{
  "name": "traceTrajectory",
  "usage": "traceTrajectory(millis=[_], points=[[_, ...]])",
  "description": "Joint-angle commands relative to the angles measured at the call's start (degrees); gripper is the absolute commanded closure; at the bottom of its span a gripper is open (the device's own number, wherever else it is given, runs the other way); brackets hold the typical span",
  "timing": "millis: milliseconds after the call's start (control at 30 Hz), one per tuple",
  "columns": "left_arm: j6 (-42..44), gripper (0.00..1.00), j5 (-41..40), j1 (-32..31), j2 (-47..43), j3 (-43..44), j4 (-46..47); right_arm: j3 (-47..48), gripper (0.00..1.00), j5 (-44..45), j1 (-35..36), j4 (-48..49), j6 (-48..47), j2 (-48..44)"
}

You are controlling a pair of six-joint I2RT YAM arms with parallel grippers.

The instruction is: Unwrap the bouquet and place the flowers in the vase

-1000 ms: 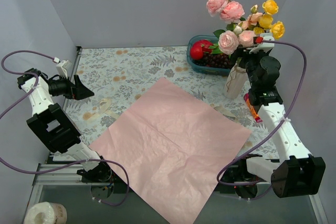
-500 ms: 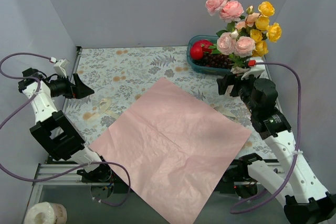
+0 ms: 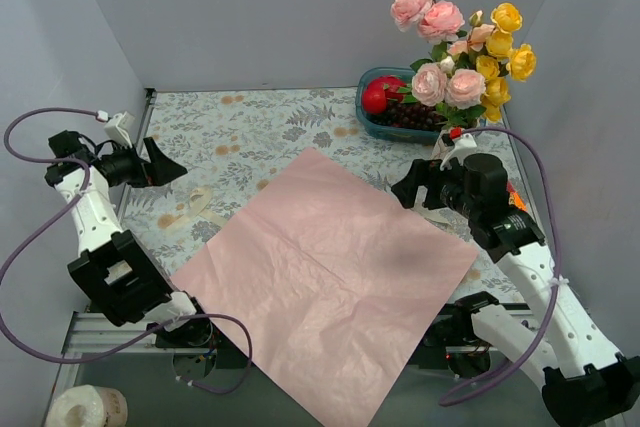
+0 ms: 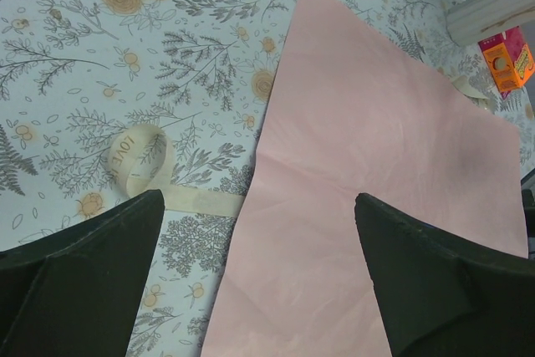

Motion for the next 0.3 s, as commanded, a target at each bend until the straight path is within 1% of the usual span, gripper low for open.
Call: traceTrajectory(millis=[0, 133, 267], points=[[-4.8, 0.02, -0.3, -0.5, -5.6, -3.3, 4.9, 2.6, 0.02, -2.0, 0.2, 0.7, 2.8, 1.6], [-5.0, 0.02, -1.0, -0.5, -5.5, -4.2, 4.6, 2.2, 0.02, -2.1, 0.2, 2.7, 2.3, 1.0], [-5.5, 0.02, -0.9, -0.5, -5.2, -5.0, 5.1, 2.5, 0.02, -1.3, 0.1, 1.6, 1.4, 1.5]])
